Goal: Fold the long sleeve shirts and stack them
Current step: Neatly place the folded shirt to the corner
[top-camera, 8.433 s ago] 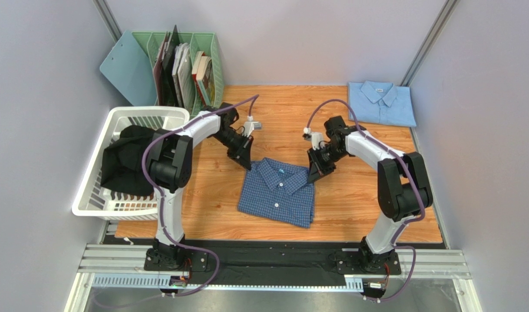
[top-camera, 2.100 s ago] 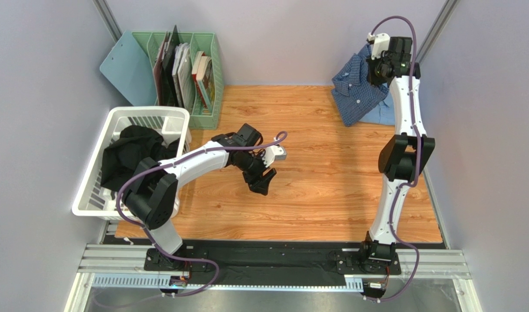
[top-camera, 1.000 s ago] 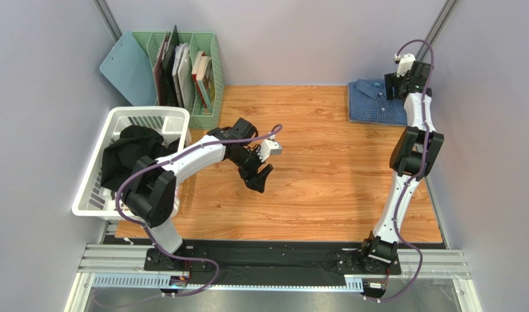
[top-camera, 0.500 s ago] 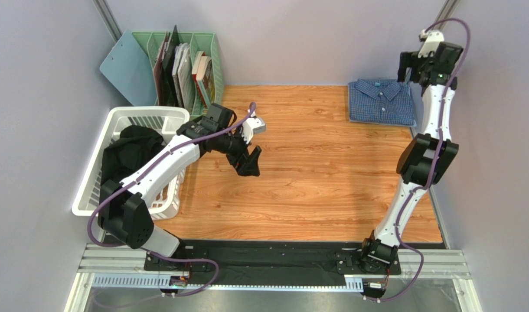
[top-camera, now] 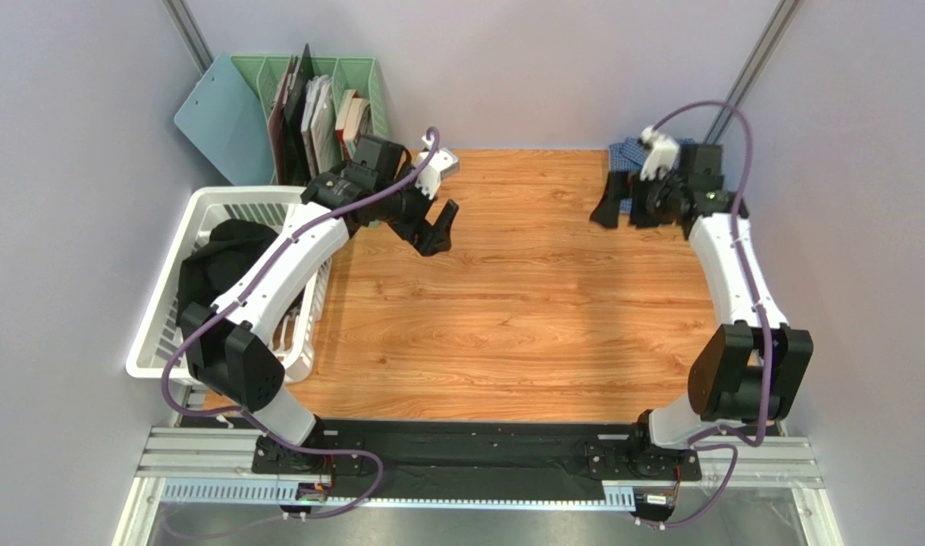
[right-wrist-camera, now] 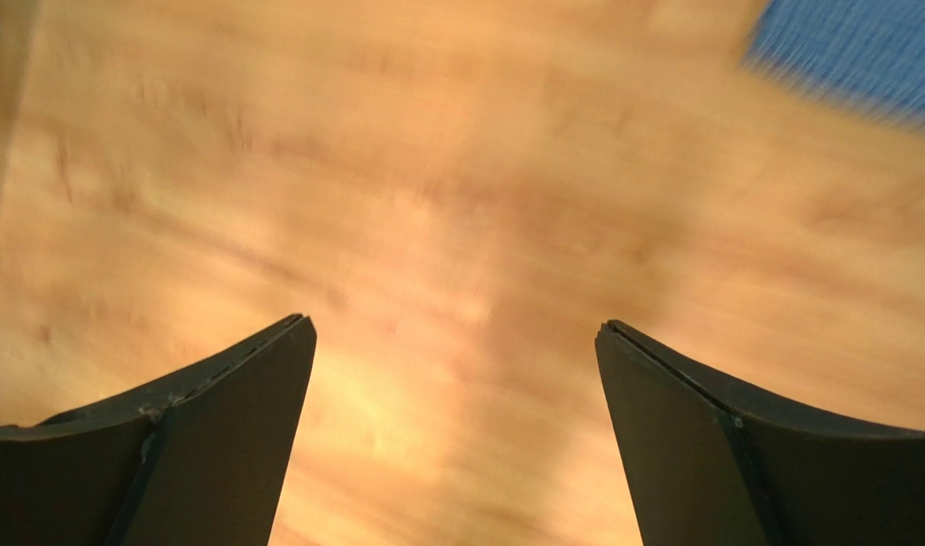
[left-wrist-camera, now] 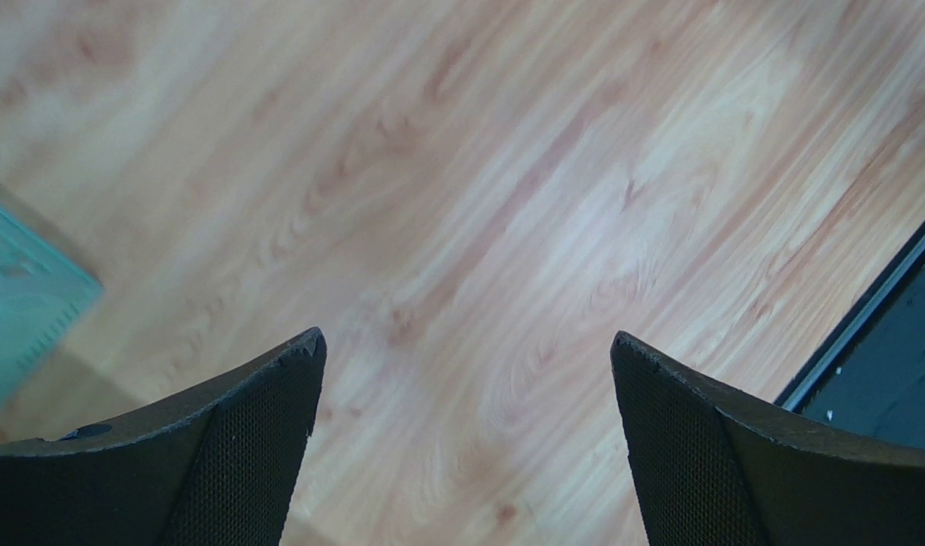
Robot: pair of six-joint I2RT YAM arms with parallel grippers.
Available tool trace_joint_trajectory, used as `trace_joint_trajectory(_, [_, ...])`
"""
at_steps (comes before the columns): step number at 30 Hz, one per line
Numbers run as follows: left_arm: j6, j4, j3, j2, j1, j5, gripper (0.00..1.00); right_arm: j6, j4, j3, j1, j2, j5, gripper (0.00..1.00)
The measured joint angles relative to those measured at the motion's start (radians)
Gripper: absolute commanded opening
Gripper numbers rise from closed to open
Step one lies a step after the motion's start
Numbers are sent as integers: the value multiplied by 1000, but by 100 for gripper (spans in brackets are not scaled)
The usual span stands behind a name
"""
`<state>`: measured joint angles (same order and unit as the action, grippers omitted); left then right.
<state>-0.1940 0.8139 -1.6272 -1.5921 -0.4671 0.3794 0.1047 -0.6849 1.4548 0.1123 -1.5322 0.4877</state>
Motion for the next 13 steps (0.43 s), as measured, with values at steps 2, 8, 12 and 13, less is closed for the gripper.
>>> trace_joint_trajectory(2, [18, 7, 75, -1, 7, -24, 99, 11, -28, -158, -46, 53, -8, 100])
trace_joint_trajectory(8, [56, 3, 322, 52, 20, -93, 99, 47, -74, -453, -65, 320, -63, 100])
trace_joint_trajectory(12, [62, -6, 344, 80, 23, -119, 99, 73, -65, -513, -66, 449, -85, 100])
trace_joint_trajectory(13, [63, -16, 346, 86, 23, -125, 99, 76, -55, -519, -67, 456, -90, 100])
